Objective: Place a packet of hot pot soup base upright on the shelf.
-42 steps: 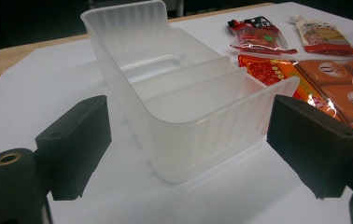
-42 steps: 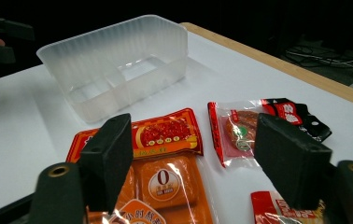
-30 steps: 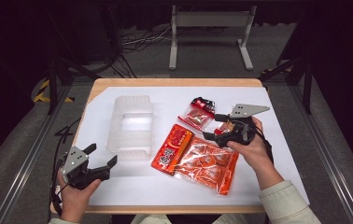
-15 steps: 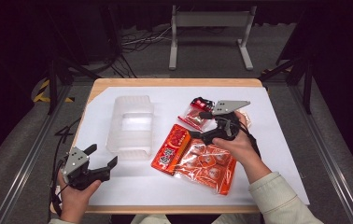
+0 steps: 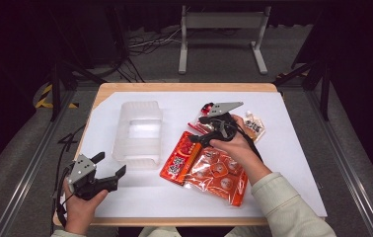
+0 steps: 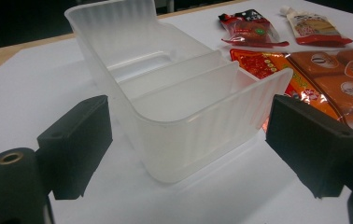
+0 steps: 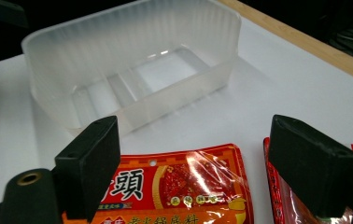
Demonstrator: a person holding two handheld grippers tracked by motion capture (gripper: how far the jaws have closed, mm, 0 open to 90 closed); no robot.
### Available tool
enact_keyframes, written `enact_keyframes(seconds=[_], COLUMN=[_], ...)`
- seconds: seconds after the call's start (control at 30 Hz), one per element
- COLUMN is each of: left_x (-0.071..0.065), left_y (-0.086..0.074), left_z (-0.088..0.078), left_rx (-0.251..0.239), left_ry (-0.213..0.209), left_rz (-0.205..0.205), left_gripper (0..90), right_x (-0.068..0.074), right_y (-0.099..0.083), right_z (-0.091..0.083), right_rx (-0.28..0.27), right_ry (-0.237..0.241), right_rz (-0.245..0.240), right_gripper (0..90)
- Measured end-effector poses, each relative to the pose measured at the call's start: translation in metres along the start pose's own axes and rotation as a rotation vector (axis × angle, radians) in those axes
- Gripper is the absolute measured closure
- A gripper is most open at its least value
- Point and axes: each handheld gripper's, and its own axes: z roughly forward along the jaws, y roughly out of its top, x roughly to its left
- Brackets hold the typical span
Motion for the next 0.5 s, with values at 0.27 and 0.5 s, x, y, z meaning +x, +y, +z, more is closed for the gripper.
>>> enact_keyframes(seconds=[0.27, 0.5], left_x=[0.001, 0.0], left_y=[-0.001, -0.001], left_z=[0.002, 0.003], left_rx=[0.007, 0.013], left_ry=[-0.006, -0.011], left_rz=[0.006, 0.012], left_gripper=[15.2, 15.3], right_x=[-0.018, -0.029], right_y=[-0.005, -0.013], right_z=[0.022, 0.035], right_rx=[0.046, 0.069], right_ry=[-0.01, 0.003], right_rz=[0.038, 0.072], right_gripper=[19.0, 19.2])
